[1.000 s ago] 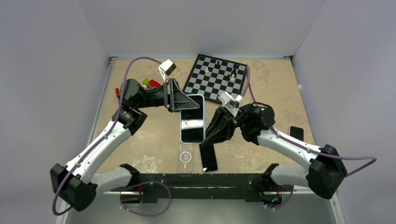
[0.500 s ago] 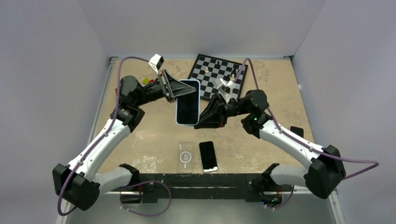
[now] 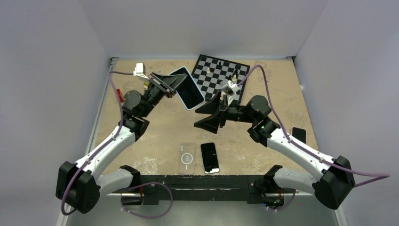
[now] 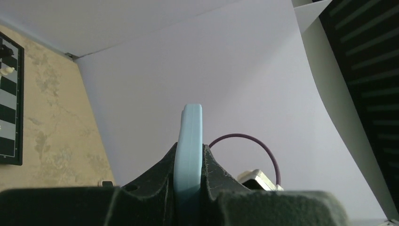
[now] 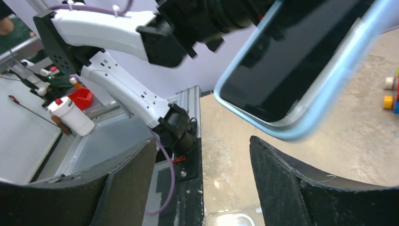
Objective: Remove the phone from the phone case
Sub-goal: Remove the phone case from the phone.
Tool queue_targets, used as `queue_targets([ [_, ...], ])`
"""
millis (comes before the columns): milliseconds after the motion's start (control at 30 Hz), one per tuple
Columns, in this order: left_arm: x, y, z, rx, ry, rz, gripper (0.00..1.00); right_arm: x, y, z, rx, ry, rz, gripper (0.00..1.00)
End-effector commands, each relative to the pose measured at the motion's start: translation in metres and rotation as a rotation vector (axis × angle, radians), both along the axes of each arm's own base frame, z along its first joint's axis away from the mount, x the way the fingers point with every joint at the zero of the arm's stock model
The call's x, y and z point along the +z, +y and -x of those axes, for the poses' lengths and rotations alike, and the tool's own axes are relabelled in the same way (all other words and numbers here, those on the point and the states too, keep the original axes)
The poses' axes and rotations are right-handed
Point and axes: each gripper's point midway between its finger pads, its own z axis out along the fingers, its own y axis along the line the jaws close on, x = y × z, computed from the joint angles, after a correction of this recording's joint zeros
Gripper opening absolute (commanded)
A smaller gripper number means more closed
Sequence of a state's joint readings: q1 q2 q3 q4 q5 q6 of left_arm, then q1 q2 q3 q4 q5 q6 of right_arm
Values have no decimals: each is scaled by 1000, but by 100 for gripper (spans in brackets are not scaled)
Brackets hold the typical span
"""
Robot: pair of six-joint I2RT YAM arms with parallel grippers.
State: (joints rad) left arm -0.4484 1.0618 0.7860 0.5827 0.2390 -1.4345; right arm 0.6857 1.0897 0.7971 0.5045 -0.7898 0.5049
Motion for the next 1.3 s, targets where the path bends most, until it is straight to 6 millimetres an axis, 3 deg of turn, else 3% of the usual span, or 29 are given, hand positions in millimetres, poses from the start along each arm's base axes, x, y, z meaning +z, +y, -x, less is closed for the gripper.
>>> queue_targets([
  [0, 63, 19, 11, 43, -205, 255, 0, 31, 10, -13, -81, 7, -129, 76],
  [100, 64, 17, 14, 46, -226, 264, 0, 37, 13, -23, -114, 75, -183, 74],
  [333, 58, 7, 15, 29, -203, 259, 0, 36, 21, -30, -86, 202, -269, 55],
  [633, 63, 6, 18, 23, -207, 254, 0, 40, 16, -27, -80, 223, -338, 47],
  [767, 58, 6, 16, 25, -192, 250, 0, 50, 12, -19, -49, 183, -367, 50],
  [1133, 68, 5, 20, 12, -198, 262, 0, 39, 18, -39, -137, 218, -309, 39],
  [1267, 67, 7, 21, 26, -203, 255, 0, 46, 18, -41, -140, 224, -334, 41],
])
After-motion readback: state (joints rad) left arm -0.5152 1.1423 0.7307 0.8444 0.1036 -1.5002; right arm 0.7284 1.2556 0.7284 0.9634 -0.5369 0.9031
